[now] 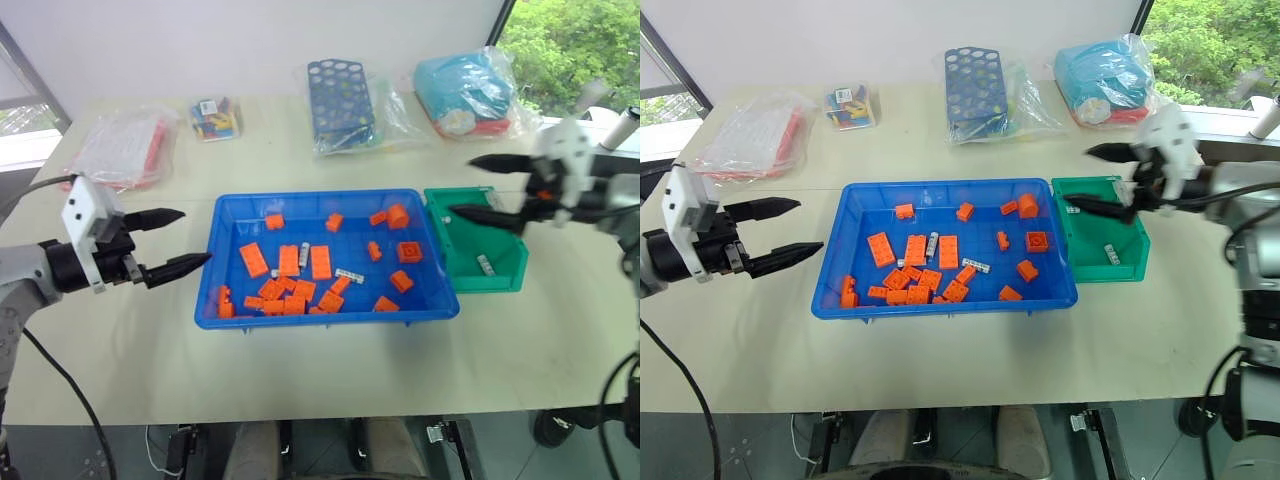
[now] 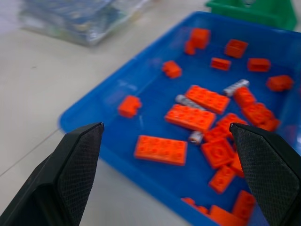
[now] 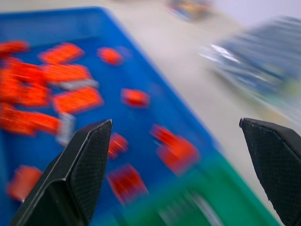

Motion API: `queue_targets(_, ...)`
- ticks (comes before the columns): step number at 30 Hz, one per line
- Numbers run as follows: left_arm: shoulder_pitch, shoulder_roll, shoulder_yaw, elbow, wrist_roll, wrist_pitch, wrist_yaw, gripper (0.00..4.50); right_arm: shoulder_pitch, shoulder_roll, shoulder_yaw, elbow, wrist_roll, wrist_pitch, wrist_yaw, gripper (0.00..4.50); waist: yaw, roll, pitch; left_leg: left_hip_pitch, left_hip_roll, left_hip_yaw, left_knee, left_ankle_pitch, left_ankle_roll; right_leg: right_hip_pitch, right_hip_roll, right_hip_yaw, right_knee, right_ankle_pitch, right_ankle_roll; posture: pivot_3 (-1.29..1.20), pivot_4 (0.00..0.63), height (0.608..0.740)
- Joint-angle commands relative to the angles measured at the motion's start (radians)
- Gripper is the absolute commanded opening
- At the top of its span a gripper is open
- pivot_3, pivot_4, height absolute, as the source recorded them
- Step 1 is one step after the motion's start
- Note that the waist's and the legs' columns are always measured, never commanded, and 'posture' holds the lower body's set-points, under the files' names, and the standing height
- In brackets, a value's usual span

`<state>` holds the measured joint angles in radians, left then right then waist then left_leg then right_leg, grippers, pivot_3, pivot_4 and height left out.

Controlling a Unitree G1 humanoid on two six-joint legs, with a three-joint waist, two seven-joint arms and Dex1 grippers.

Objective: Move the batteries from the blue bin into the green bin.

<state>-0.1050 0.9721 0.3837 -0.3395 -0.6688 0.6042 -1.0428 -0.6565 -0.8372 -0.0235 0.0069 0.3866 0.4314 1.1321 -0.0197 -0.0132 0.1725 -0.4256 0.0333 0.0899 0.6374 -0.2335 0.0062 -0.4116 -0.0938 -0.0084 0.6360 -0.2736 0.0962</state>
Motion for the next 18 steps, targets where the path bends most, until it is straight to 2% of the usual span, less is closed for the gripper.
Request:
queue_targets(1, 0.020, 0.025, -0.008, -0.058, -0.025, 0.006, -0.045, 4.50, -0.085, 0.112, 0.113, -0.070, -0.061, -0.016, -0.066, 4.46, 0.000, -0.001, 0.000, 0.000, 0.000, 0.000, 0.001, 0.000, 0.000, 0.000, 0.001, 0.000, 0.000, 0.000, 0.000, 0.00, 0.150, 0.737)
queue_targets(5, 0.023, 0.017, -0.045, -0.099, -0.017, 0.004, -0.043, 4.50, -0.114, 0.267, 0.299, -0.019, -0.213, -0.121, -0.118, 4.46, 0.003, -0.001, 0.000, -0.002, 0.001, -0.001, 0.007, -0.001, 0.001, 0.000, 0.003, -0.001, 0.004, 0.000, 0.000, 0.00, 0.150, 0.737)
queue_targets(10, 0.028, 0.000, -0.084, -0.124, 0.009, -0.015, -0.021, 4.50, -0.104, 0.366, 0.470, 0.079, -0.387, -0.280, -0.150, 4.46, 0.005, -0.002, 0.000, -0.002, 0.000, -0.002, 0.012, -0.001, 0.001, 0.001, 0.002, -0.001, 0.010, -0.001, -0.002, 0.00, 0.150, 0.737)
queue_targets(13, 0.006, -0.007, -0.100, -0.121, 0.016, -0.016, -0.001, 4.50, -0.116, 0.404, 0.522, 0.186, -0.469, -0.379, -0.176, 4.46, 0.004, -0.002, 0.000, -0.001, 0.000, -0.002, 0.012, -0.001, 0.001, 0.000, 0.003, -0.001, 0.011, -0.001, -0.002, 0.00, 0.150, 0.737)
queue_targets(18, -0.005, -0.010, -0.101, -0.121, 0.017, -0.014, 0.012, 4.50, -0.148, 0.470, 0.522, 0.329, -0.516, -0.449, -0.209, 4.46, -0.002, -0.003, 0.000, -0.001, 0.001, -0.002, 0.012, -0.001, 0.001, 0.000, 0.005, -0.001, 0.012, 0.000, 0.001, 0.00, 0.150, 0.737)
